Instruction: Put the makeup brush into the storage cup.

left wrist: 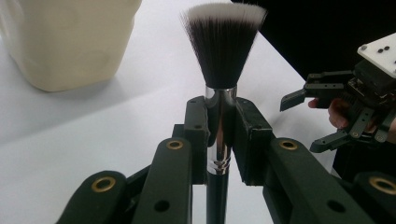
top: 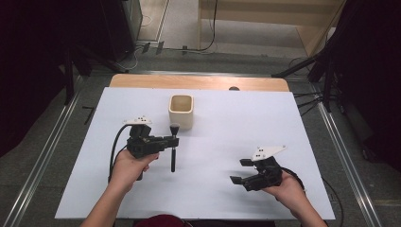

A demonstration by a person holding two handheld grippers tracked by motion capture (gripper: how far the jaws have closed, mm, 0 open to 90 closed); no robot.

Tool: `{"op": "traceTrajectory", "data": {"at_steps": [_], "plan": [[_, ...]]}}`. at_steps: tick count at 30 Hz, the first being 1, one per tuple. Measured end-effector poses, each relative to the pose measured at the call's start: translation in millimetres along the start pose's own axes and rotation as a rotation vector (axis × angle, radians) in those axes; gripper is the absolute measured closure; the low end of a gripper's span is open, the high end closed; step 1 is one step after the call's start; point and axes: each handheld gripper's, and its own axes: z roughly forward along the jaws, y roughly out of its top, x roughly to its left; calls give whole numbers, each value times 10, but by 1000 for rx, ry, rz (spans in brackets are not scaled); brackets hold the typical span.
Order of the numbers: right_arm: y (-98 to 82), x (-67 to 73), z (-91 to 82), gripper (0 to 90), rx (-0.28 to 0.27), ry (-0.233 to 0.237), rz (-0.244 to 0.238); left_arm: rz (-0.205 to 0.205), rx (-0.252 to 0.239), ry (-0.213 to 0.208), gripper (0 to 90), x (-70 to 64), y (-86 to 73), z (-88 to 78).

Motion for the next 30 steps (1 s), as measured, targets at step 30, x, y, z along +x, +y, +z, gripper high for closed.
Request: {"op": "traceTrajectory", "data": {"at_steps": [30], "plan": [[-53,-33,35,240,10,9,-5,-13,-7,-4,773,273,317,106]]}}
